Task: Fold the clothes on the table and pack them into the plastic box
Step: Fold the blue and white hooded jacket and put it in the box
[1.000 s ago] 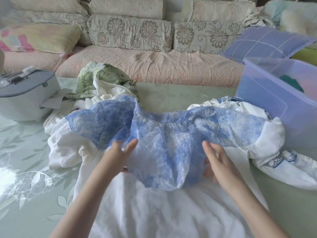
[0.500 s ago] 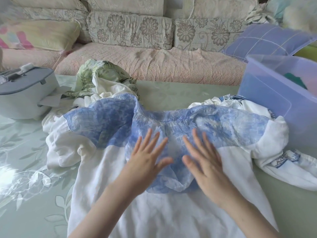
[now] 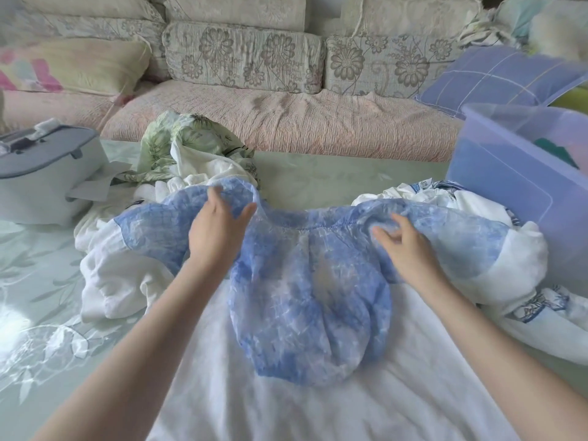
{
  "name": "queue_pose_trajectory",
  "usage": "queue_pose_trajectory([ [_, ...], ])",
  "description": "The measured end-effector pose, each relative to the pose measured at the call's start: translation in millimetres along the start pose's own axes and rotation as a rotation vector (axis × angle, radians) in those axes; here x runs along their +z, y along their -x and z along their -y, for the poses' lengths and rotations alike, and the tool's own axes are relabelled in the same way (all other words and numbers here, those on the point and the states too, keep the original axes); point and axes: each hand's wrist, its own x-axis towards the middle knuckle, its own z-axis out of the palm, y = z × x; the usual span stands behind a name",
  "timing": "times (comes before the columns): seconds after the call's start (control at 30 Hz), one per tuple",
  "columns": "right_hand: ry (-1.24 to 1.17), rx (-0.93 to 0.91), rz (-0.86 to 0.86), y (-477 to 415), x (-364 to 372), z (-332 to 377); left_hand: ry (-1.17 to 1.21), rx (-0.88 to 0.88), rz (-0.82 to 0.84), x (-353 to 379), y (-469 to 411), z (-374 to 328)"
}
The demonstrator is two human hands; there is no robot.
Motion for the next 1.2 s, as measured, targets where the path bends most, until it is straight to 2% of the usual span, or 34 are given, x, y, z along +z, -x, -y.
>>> queue_pose_trajectory([
  [0.1, 0.21, 0.034, -0.043, -36, 15, 4, -0.207, 0.055, 0.009, 14, -32, -13],
  [0.2, 0.17, 0.061, -0.049, -60, 34, 9, -0.278, 0.117, 0.003, 26, -55, -26],
  [0.3, 0.125, 0.029, -0.063, -77, 46, 5, -0.136, 0.101, 0.011, 35, -76, -18],
  [0.37, 0.133, -0.006, -0.122, -83, 46, 0, -0.034, 0.071, -0.054, 38, -82, -3],
  [0.47, 0.209, -0.045, -0.18, -87, 45, -4, -0.206, 0.108, -0.105, 39, -80, 16],
  [0.57, 0.371, -0.033, -0.117, -83, 47, 0, -0.449, 0.177, -0.136, 39, -73, 16],
  [0.63, 0.474, -0.055, -0.124, -74, 45, 8, -0.488, 0.251, -0.174, 36, -61, 4],
  [0.7, 0.472, -0.135, -0.164, -60, 41, 23, -0.461, 0.35, -0.205, 34, -43, -6],
  [0.73, 0.457, -0.195, -0.133, -50, 39, 31, -0.432, 0.407, -0.165, 36, -33, -11],
  [0.8, 0.443, -0.309, 0.083, -31, 39, 41, -0.355, 0.496, 0.067, 47, -14, -11],
  [0.87, 0.479, -0.33, 0.384, -10, 47, 41, -0.415, 0.483, 0.371, 61, -3, 1],
  [0.93, 0.575, -0.35, 0.534, 4, 56, 28, -0.519, 0.42, 0.517, 70, 2, 19],
  [1.13, 0.643, -0.349, 0.572, 1, 59, 9, -0.573, 0.342, 0.542, 71, 6, 23],
  [1.2, 0.594, -0.37, 0.542, 4, 55, 14, -0.546, 0.384, 0.455, 63, 12, 17],
])
